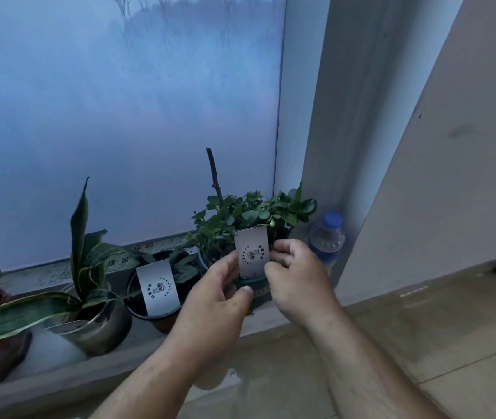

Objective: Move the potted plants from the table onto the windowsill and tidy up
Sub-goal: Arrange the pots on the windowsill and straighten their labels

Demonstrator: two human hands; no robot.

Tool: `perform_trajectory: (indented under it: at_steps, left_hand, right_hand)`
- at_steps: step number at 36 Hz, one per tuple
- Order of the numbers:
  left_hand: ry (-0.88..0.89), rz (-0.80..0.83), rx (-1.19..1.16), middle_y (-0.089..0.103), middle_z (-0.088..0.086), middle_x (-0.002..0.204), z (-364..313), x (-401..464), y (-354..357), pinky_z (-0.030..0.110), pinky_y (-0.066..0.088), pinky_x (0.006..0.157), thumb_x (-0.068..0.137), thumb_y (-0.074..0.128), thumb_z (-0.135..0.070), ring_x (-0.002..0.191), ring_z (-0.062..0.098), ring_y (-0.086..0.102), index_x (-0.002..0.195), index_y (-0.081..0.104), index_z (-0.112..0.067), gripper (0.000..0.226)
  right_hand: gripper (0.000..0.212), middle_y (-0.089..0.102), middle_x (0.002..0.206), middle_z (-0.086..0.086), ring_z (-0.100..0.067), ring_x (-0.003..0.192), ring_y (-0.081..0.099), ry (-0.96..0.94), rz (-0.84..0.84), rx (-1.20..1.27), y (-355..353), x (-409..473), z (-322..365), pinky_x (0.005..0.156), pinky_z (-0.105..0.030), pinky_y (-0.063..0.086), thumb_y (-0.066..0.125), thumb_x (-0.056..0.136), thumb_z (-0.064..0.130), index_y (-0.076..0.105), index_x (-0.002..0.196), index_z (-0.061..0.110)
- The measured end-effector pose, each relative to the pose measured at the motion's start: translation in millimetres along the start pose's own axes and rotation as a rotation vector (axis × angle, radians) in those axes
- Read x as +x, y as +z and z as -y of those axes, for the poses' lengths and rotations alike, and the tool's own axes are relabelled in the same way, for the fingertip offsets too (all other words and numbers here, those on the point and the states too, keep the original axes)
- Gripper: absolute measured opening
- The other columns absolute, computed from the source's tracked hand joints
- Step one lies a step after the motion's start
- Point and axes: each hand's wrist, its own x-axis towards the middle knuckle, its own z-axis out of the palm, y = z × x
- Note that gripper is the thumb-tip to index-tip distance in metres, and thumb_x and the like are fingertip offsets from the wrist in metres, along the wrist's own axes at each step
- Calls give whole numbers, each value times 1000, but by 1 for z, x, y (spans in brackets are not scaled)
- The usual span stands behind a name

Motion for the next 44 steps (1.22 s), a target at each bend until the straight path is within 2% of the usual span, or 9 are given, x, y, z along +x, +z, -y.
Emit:
perform_trajectory:
  at_steps: [5,10,16,24,28,34,38,41,44]
  left_hand:
    - [-13,3,-5,56,-25,133,4,0,-1,-4,40,82,97,56,-3,111,-27,49,150,39,-25,60]
    - [-15,21,6,54,-31,127,7,-2,0,-3,40,84,96,55,-1,112,-28,48,149,40,-25,60]
    - [-27,9,35,52,-26,135,7,-1,-2,-6,37,84,97,56,-5,114,-27,45,153,35,-24,63]
    - [-22,7,14,52,-33,124,1,-4,-4,-7,37,80,97,56,-3,102,-34,47,150,37,-25,61]
    - [-15,-3,39,51,-30,132,-4,-10,-10,0,38,94,97,60,-12,120,-22,45,152,34,-28,63]
    - [-4,-47,6,54,-26,139,-14,-25,-33,19,38,108,96,60,-12,124,-13,51,147,41,-35,59]
    - [21,-88,2,63,-25,129,-12,-38,-49,21,44,105,94,62,-8,117,-12,58,141,51,-33,53]
    - [47,-113,3,68,-26,122,-9,-51,-58,10,49,94,92,62,-5,114,-10,61,132,56,-35,50]
    - [46,-147,-10,68,-28,121,-1,-64,-70,9,50,92,91,62,-5,114,-7,62,127,58,-37,48]
  right_hand:
    - [49,66,132,3,-11,112,64,10,12,21,0,1,-1,94,-31,55,57,90,16,51,138,21]
    - [48,65,132,2,-10,107,64,16,25,49,-1,2,-2,70,-15,50,56,92,13,50,139,20]
    - [48,64,134,1,-10,109,62,26,22,47,-3,4,-4,80,-20,49,56,91,13,50,139,19]
    - [48,66,131,2,-8,104,63,23,15,58,-5,4,-5,67,-12,45,56,92,12,50,139,19]
    - [48,65,131,4,-7,104,63,6,17,32,-6,4,-5,72,-15,47,58,92,17,50,139,20]
    - [33,70,91,13,-6,85,62,-125,-228,-203,-37,8,-5,67,-25,46,55,93,27,58,126,22]
    - [37,61,120,0,-21,104,62,-292,-420,-417,-60,25,-10,83,-31,49,56,94,28,57,130,20]
    - [49,45,145,-2,-25,122,55,-339,-324,-609,-66,40,-13,93,-37,48,53,96,26,47,144,20]
    - [51,46,144,-2,-29,125,53,-330,-222,-708,-62,45,-16,94,-41,49,52,95,26,45,146,23]
